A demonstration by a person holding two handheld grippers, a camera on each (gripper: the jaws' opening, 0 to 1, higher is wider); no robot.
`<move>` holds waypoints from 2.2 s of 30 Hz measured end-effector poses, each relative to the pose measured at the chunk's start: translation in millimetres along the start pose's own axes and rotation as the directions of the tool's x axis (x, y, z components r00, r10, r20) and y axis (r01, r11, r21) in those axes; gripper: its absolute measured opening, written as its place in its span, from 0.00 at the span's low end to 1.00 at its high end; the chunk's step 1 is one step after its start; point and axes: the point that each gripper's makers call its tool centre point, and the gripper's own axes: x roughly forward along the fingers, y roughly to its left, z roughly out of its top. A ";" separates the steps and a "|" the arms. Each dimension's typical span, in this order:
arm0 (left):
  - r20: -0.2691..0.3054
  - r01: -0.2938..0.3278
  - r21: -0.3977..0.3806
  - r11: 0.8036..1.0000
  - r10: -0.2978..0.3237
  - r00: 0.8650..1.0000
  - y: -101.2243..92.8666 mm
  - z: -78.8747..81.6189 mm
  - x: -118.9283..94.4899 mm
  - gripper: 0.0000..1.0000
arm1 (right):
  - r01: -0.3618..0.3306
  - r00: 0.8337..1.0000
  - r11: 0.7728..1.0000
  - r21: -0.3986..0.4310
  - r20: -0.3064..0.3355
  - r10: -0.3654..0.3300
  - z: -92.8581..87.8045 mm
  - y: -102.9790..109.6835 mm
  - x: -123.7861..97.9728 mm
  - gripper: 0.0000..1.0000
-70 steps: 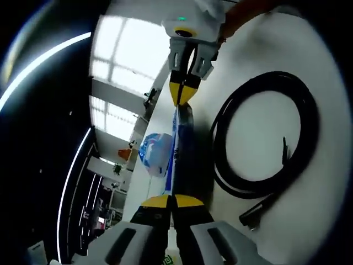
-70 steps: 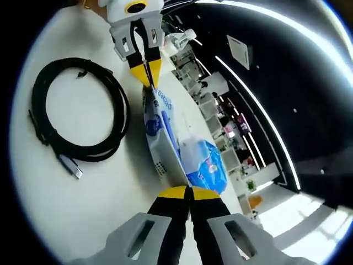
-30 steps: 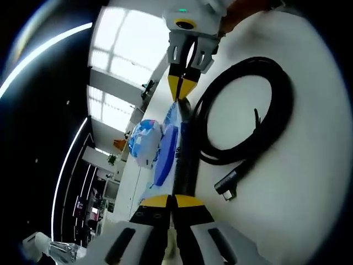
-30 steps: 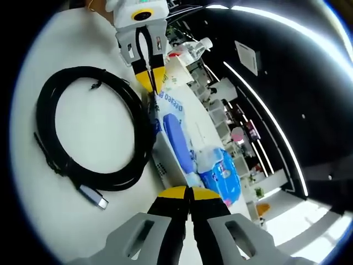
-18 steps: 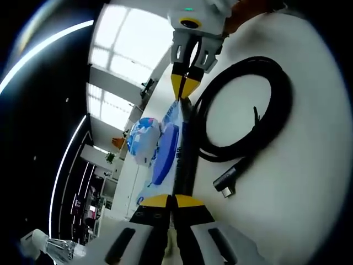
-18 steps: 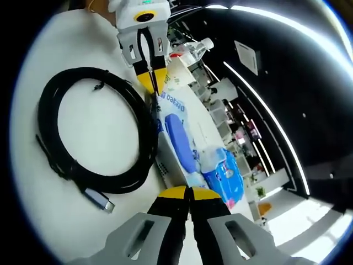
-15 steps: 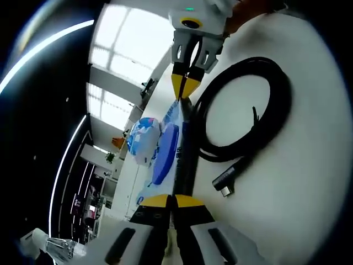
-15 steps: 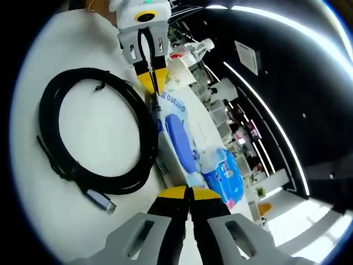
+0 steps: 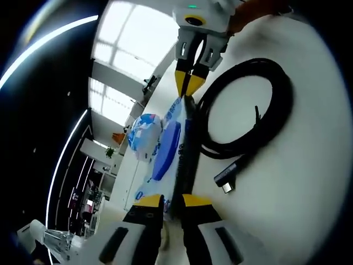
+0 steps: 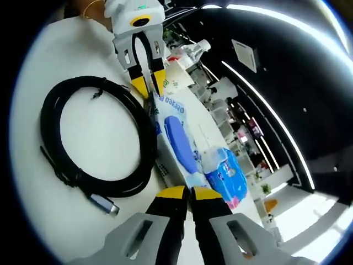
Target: Arrange the tabletop items into an orderly group along one side of the table until the central work area is clear of visible clutter.
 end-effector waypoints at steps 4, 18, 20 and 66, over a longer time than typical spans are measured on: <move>0.036 0.044 -0.109 0.993 -0.041 0.999 -2.5 9.0 -4.7 0.17 | -0.012 1.000 0.996 0.091 0.011 0.011 1.3 -3.1 -2.6 0.03; 0.145 0.094 -0.238 0.967 -0.060 0.988 3.6 49.5 -15.1 0.19 | -0.022 0.998 0.970 0.242 0.056 0.008 13.9 -15.7 -16.3 0.05; 0.173 0.095 -0.303 0.948 -0.043 0.984 7.5 55.0 -15.3 0.19 | -0.015 0.998 0.971 0.239 0.055 0.002 14.7 -17.5 -17.1 0.05; 0.144 0.065 -0.700 0.711 0.051 0.988 38.7 77.2 65.6 0.25 | 0.129 0.992 0.930 0.346 -0.029 -0.126 -4.7 -61.7 -7.3 0.11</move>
